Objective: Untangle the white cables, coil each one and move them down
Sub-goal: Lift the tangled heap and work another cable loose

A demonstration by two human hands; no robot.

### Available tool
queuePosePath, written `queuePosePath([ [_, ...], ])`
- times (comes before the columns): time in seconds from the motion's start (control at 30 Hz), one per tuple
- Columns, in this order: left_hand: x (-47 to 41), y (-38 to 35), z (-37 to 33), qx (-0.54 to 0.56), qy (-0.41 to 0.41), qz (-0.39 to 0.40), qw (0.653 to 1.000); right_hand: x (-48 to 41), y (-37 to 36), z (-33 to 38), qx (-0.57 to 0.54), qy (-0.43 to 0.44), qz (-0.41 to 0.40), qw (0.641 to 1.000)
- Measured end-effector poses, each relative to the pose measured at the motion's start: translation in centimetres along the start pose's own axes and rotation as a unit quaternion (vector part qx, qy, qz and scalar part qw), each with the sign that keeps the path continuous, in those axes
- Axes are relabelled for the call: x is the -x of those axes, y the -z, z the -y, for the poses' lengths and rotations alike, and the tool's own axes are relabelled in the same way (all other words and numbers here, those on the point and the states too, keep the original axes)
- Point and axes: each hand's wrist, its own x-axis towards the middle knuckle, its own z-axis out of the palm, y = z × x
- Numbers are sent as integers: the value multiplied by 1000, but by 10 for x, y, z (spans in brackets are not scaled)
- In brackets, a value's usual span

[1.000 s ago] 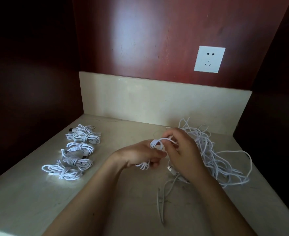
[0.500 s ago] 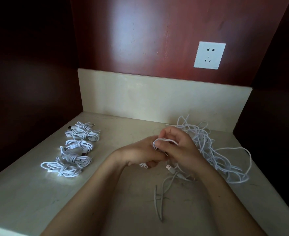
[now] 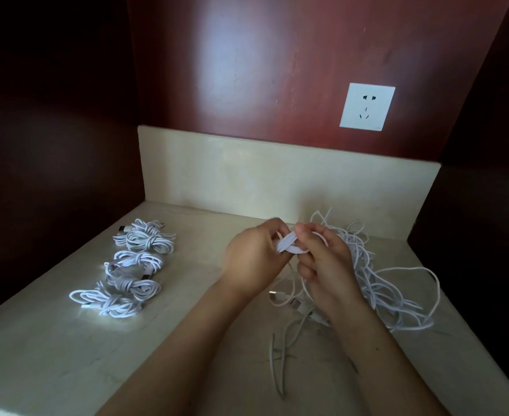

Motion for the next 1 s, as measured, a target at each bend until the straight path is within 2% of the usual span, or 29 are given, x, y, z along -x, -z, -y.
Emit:
queuePosePath([
  [0.07, -1, 0, 0, 105, 46, 7, 993, 0, -1, 1, -33, -19, 4, 999],
  [0.17, 0, 1, -3, 268, 66, 41, 960, -4, 1, 1, -72, -31, 15, 997],
  [0.23, 0, 2, -6, 333, 77, 58, 938, -5, 2, 2, -93, -35, 19, 995],
  [0.47, 0, 10, -8, 391, 84, 161, 902, -2, 3, 9, -98, -74, 16, 992],
  [0.53, -1, 14, -5, 376, 79, 188, 904, 1, 3, 11, -82, -78, 18, 993],
  [0.67, -3, 14, 6, 292, 42, 216, 931, -1, 5, 6, -43, -69, 26, 996],
  [0.8, -6, 16, 11, 245, 30, 266, 932, -7, 11, -1, -27, -76, 40, 996],
  [1.0, -12, 9, 33, 99, -15, 222, 970, -8, 13, -4, 19, -77, 56, 995],
])
